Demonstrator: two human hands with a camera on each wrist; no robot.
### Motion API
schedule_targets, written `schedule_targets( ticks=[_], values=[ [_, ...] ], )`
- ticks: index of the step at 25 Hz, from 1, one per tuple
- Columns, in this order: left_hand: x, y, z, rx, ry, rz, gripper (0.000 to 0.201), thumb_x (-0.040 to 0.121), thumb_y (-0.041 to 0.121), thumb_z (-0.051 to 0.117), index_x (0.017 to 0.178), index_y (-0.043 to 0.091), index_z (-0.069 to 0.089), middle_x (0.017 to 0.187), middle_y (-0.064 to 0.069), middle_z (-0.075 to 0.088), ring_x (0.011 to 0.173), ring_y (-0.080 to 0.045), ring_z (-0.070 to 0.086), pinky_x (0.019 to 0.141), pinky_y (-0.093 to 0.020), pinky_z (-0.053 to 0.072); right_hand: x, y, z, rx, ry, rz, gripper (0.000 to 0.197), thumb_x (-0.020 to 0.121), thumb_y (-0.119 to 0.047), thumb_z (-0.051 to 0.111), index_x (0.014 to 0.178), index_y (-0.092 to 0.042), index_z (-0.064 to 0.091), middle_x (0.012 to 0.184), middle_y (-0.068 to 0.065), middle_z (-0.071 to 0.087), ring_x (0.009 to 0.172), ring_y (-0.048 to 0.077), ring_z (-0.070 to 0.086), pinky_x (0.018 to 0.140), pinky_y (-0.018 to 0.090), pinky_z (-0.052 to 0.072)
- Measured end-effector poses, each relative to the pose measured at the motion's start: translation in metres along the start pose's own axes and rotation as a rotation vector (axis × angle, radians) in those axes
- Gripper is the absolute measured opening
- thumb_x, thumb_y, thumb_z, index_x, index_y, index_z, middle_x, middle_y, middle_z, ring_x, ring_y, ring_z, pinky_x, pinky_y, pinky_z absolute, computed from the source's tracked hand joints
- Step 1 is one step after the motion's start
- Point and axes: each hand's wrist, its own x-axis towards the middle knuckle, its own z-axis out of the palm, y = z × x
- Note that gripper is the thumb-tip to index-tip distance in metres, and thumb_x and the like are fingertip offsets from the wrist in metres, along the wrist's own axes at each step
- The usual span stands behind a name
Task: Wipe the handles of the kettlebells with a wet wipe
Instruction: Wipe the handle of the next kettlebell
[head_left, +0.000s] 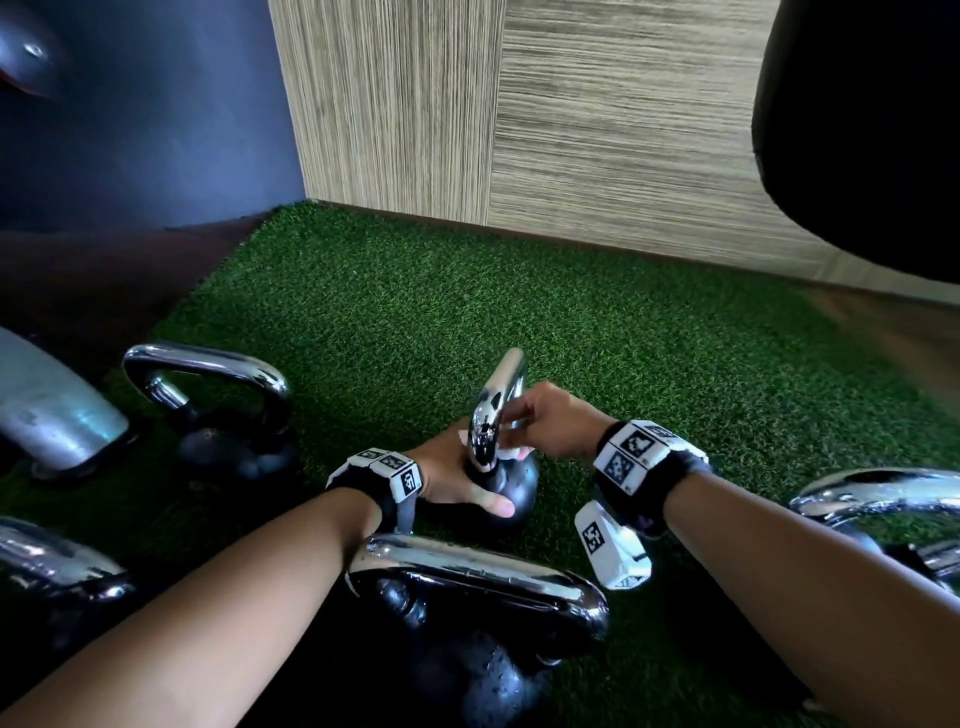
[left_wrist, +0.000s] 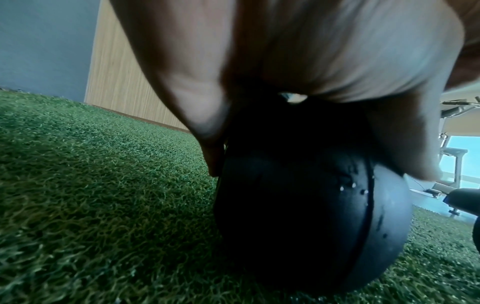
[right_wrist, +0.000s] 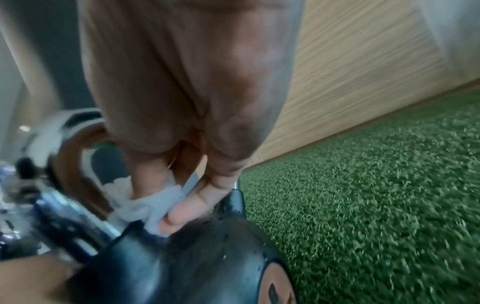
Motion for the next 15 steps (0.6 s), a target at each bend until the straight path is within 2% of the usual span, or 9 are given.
schedule_targets(
  ticks=[2, 4, 6, 7, 8, 10, 11, 13, 15],
  values=[
    [0.000, -0.002, -0.001, -0.028, -0.027, -0.023, 0.052, 0.074, 0.012, 0.091, 0.117, 0.018, 0.063, 0.103, 0.019, 0.064, 0.084, 0.030, 0.054, 0.076, 0.007, 0.038, 0.004, -0.002, 0.001, 0.004, -0.104, 0.008, 0.019, 0.091, -0.001, 0.068, 0.102, -0.013, 0.077, 0.109, 0.007, 0.077, 0.103, 0.025, 0.072, 0.100, 0.045, 0.055],
    [0.000, -0.004, -0.001, -0.063, -0.047, -0.030, 0.053, 0.075, 0.009, 0.090, 0.121, 0.012, 0.064, 0.110, 0.008, 0.071, 0.086, 0.026, 0.057, 0.079, 0.005, 0.041, 0.004, 0.004, 0.000, 0.154, -0.162, -0.005, 0.022, 0.091, 0.008, 0.063, 0.107, -0.003, 0.075, 0.112, 0.012, 0.077, 0.105, 0.026, 0.073, 0.098, 0.038, 0.056],
    [-0.004, -0.003, -0.001, -0.020, -0.067, -0.003, 0.057, 0.077, 0.013, 0.089, 0.127, 0.006, 0.064, 0.123, -0.002, 0.070, 0.091, 0.023, 0.056, 0.084, 0.004, 0.039, -0.002, 0.007, 0.002, 0.368, -0.210, 0.009, 0.024, 0.091, 0.014, 0.059, 0.105, 0.002, 0.073, 0.109, 0.011, 0.077, 0.099, 0.019, 0.074, 0.091, 0.028, 0.059],
    [-0.005, -0.005, 0.000, 0.043, -0.067, 0.013, 0.061, 0.076, 0.018, 0.090, 0.130, 0.009, 0.063, 0.127, 0.002, 0.068, 0.095, 0.021, 0.055, 0.089, 0.004, 0.038, -0.003, 0.009, 0.004, 0.415, -0.220, 0.010, 0.024, 0.090, 0.015, 0.059, 0.104, 0.001, 0.074, 0.107, 0.010, 0.077, 0.096, 0.016, 0.074, 0.088, 0.026, 0.059],
    [-0.008, -0.003, 0.002, 0.076, -0.052, 0.028, 0.066, 0.074, 0.024, 0.091, 0.133, 0.017, 0.062, 0.130, 0.007, 0.066, 0.100, 0.018, 0.055, 0.098, -0.002, 0.039, -0.003, 0.010, 0.005, 0.413, -0.220, 0.007, 0.025, 0.090, 0.016, 0.060, 0.103, 0.001, 0.074, 0.108, 0.012, 0.077, 0.094, 0.015, 0.074, 0.088, 0.026, 0.058],
    [-0.010, -0.001, 0.003, 0.095, -0.044, 0.018, 0.071, 0.070, 0.035, 0.092, 0.133, 0.025, 0.061, 0.133, 0.010, 0.064, 0.115, 0.001, 0.058, 0.112, -0.026, 0.042, 0.001, 0.010, 0.006, 0.388, -0.225, 0.001, 0.024, 0.089, 0.015, 0.062, 0.107, 0.004, 0.072, 0.116, 0.018, 0.074, 0.100, 0.019, 0.073, 0.093, 0.028, 0.057],
    [-0.011, 0.000, 0.003, 0.135, -0.058, 0.039, 0.070, 0.071, 0.039, 0.090, 0.134, 0.026, 0.061, 0.136, 0.008, 0.062, 0.121, -0.006, 0.057, 0.114, -0.033, 0.041, 0.001, 0.009, 0.005, 0.404, -0.245, 0.010, 0.024, 0.089, 0.015, 0.061, 0.110, 0.007, 0.070, 0.119, 0.019, 0.073, 0.104, 0.023, 0.072, 0.096, 0.032, 0.056],
    [-0.013, 0.000, 0.005, 0.261, -0.083, 0.079, 0.076, 0.073, 0.055, 0.081, 0.141, 0.034, 0.055, 0.149, 0.012, 0.050, 0.136, -0.011, 0.045, 0.120, -0.034, 0.032, -0.002, 0.010, 0.002, 0.557, -0.306, 0.080, 0.024, 0.091, 0.015, 0.057, 0.113, 0.011, 0.067, 0.115, 0.019, 0.073, 0.102, 0.027, 0.072, 0.095, 0.037, 0.057],
    [-0.015, 0.004, 0.004, 0.320, -0.075, 0.111, 0.079, 0.076, 0.054, 0.081, 0.147, 0.038, 0.051, 0.151, 0.027, 0.038, 0.138, 0.000, 0.030, 0.123, -0.020, 0.018, -0.010, 0.010, 0.001, 0.797, -0.336, 0.169, 0.021, 0.091, 0.015, 0.055, 0.108, 0.010, 0.067, 0.105, 0.019, 0.074, 0.090, 0.026, 0.075, 0.081, 0.034, 0.062]
  ],
)
